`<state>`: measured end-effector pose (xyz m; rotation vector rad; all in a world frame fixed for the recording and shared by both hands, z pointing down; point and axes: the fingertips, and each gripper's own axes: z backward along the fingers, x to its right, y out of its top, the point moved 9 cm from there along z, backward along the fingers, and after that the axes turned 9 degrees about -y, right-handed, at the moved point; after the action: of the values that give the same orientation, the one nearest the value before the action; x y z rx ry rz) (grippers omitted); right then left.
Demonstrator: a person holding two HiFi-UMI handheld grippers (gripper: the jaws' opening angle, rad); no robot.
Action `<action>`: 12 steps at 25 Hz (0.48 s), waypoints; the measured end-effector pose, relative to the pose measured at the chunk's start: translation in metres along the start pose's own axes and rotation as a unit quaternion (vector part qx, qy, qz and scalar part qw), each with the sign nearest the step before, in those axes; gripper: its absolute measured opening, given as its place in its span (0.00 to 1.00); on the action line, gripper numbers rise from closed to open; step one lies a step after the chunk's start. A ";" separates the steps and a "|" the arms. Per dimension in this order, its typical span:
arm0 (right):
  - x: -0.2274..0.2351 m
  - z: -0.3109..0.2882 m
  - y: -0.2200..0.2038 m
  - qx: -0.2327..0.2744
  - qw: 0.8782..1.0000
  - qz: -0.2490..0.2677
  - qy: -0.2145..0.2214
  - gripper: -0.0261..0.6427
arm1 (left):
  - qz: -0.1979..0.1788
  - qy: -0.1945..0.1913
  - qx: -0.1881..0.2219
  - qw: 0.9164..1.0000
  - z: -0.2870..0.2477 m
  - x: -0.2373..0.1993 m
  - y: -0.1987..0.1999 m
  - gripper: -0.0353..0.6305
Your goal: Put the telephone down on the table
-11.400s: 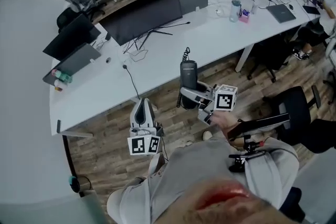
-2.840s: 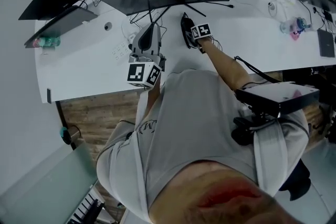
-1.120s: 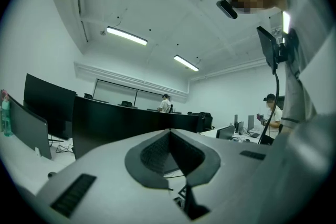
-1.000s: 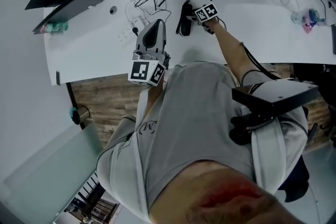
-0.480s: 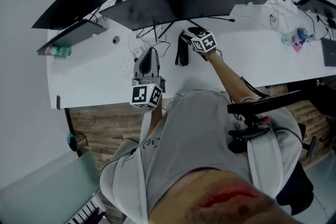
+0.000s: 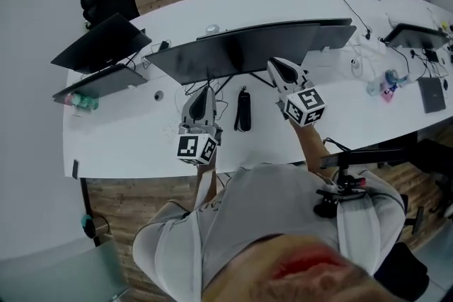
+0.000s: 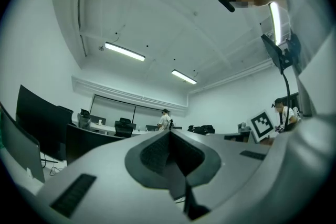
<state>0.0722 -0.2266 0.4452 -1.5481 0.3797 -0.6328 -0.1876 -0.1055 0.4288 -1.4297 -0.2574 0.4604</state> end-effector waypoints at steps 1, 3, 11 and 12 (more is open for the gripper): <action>-0.004 0.007 0.010 0.010 1.000 0.006 -0.004 0.08 | -0.001 -0.007 0.001 1.000 -0.004 0.000 0.003 0.07; -0.015 0.016 0.023 0.020 1.000 0.016 -0.002 0.06 | -0.002 -0.022 0.003 1.000 -0.012 -0.001 0.010 0.07; -0.048 0.020 0.038 0.024 0.997 0.050 0.060 0.06 | -0.022 -0.063 0.008 0.998 -0.033 0.005 0.025 0.07; -0.048 0.021 0.040 0.024 0.996 0.054 0.060 0.06 | -0.020 -0.066 0.006 0.998 -0.034 0.005 0.024 0.07</action>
<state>0.0526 -0.1849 0.3982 -1.4373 0.5315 -0.6475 -0.1724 -0.1314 0.3999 -1.3825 -0.3885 0.5226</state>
